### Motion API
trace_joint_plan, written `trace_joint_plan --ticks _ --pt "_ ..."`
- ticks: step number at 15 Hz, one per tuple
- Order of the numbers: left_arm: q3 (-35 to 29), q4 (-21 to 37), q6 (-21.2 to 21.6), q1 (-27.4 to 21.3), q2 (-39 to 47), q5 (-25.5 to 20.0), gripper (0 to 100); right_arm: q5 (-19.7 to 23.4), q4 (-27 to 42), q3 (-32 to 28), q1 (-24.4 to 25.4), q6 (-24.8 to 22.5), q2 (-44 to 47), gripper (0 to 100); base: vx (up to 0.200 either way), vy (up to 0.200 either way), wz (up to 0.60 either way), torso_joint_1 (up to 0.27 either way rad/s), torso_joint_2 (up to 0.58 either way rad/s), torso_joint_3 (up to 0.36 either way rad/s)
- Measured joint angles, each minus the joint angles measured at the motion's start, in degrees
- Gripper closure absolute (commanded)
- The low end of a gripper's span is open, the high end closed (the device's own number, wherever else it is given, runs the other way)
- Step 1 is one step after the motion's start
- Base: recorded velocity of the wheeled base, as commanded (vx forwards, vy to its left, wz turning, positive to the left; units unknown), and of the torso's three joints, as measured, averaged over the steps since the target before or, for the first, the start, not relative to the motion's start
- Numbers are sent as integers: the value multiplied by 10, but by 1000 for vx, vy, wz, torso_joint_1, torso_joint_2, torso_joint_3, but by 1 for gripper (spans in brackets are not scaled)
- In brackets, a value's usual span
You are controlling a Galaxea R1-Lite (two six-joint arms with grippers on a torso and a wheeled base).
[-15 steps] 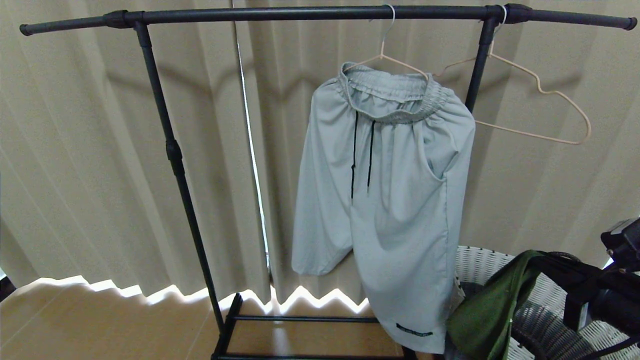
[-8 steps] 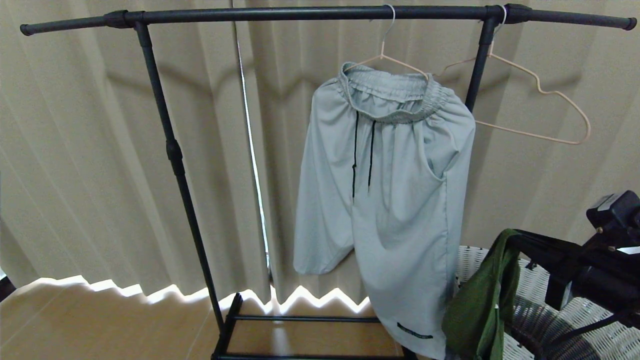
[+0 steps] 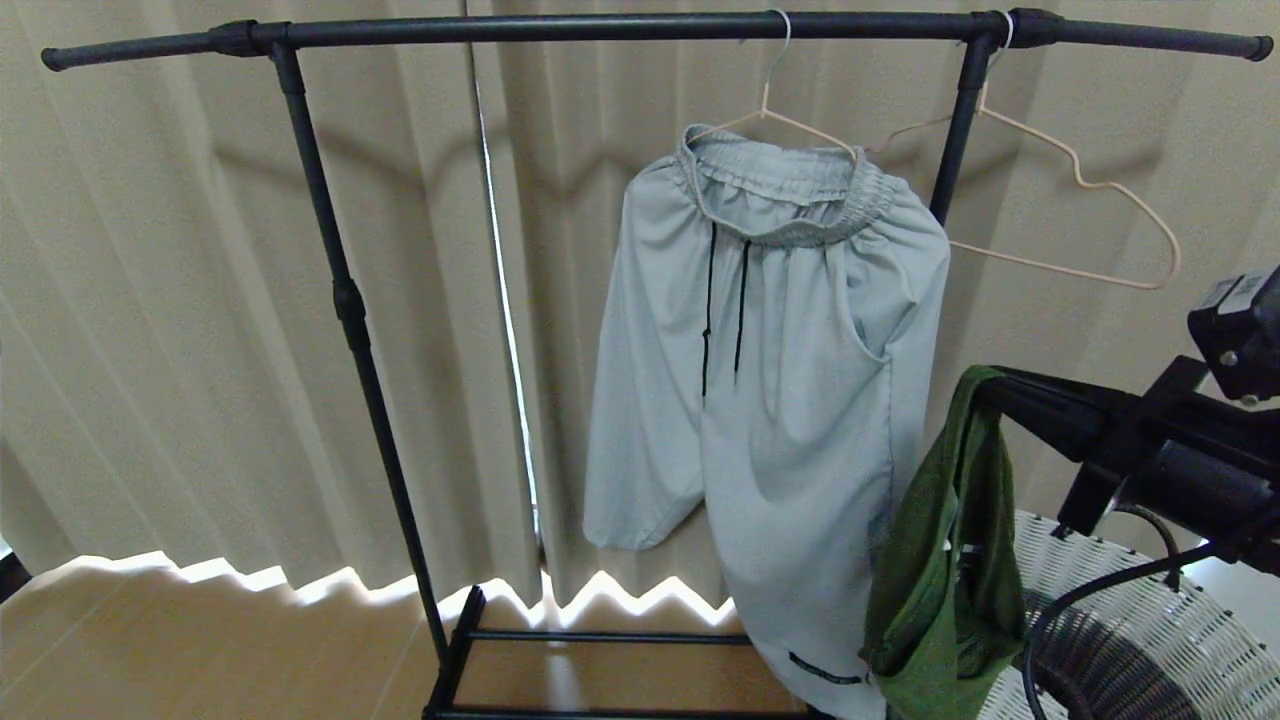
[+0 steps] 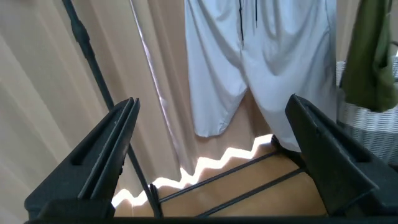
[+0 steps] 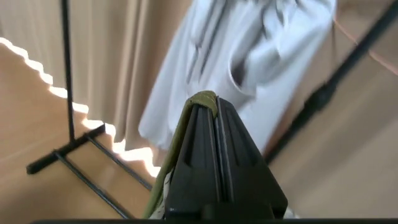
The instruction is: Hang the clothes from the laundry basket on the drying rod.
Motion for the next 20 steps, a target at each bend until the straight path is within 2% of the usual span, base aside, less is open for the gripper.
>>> trace_joint_plan --ticks 3,6,9,13,17,20 --pt "-45 -26 1 -21 103 -2 0 17 0 -40 14 0 32 100 0 0 0 0 0 0" --pt "-76 -57 0 -63 202 -2 0 20 0 -72 20 0 69 100 0 0 0 0 0 0" --pt "-113 -104 -25 -106 324 -2 0 22 -4 -90 47 16 91 100 0 0 0 0 0 0" --pt "-147 -232 -81 -203 508 -2 0 62 -8 -105 59 73 99 100 0 0 0 0 0 0" --pt "-158 -360 -106 -300 682 -2 0 110 -7 -105 76 115 96 100 0 0 0 0 0 0" --pt "-185 -407 -111 -373 792 -1 0 113 -8 -102 107 132 90 100 0 0 0 0 0 0"
